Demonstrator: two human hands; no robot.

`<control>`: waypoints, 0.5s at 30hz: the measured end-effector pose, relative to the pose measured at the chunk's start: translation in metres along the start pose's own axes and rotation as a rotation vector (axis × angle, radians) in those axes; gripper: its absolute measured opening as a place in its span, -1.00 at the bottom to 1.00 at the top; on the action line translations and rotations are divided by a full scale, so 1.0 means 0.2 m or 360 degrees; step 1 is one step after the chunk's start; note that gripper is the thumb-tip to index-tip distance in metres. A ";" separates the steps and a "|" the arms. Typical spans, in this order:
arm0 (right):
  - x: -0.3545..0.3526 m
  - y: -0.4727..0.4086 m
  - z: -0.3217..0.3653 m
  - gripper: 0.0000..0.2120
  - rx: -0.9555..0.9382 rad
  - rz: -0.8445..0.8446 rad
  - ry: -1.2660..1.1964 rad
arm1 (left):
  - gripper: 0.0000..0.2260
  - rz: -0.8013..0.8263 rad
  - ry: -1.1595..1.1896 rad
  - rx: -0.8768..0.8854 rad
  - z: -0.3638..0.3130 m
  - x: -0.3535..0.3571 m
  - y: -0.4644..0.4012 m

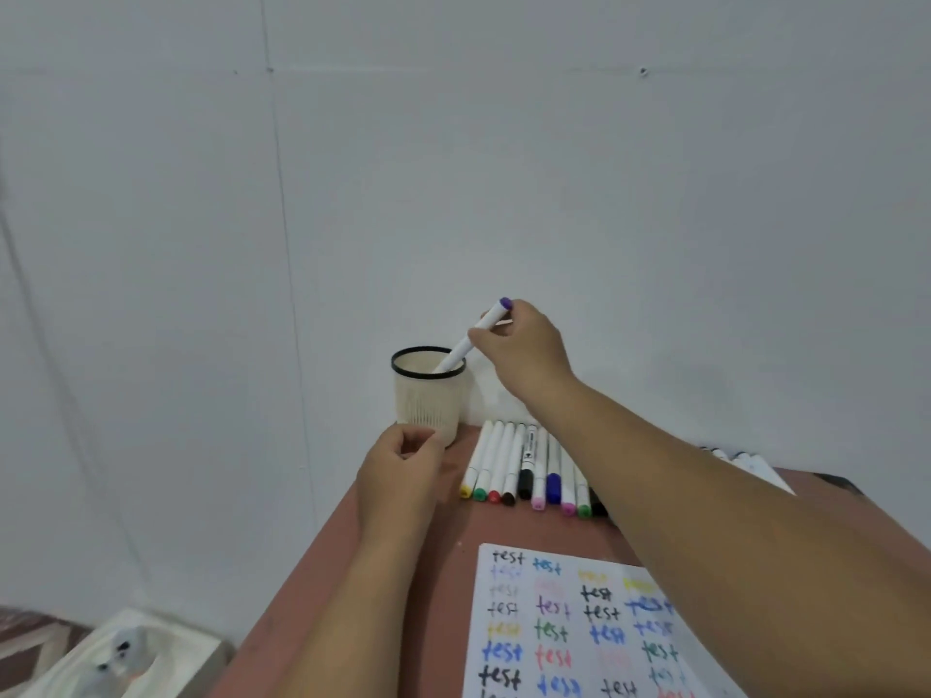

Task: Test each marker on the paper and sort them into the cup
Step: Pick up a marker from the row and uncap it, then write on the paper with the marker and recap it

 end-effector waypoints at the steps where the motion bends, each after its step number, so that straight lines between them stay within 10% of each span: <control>1: 0.05 -0.02 -0.01 -0.82 -0.0020 0.0056 0.0083 | -0.97 -0.0037 0.0019 -0.0035 0.00 0.00 -0.01; 8: 0.26 -0.11 -0.08 -0.73 -0.0091 0.0305 0.0465 | -0.90 -0.0155 0.0059 -0.0118 0.04 0.02 -0.07; 13: 0.29 -0.10 -0.13 -0.82 -0.0004 0.0345 0.0228 | -0.89 -0.0124 -0.0070 -0.0122 0.07 0.03 -0.08; 15: 0.25 -0.07 -0.14 -0.57 0.0089 0.0318 -0.0043 | -0.88 -0.0123 -0.0091 -0.0133 0.07 0.03 -0.07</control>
Point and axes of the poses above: each hand's wrist, its own y-axis away from the middle knuckle, its own x-axis out of the palm, z = x × y, the point moved 1 cm from there along -y, towards the middle knuckle, and after that the axes turned 8 degrees about y, right-handed, at the moved point
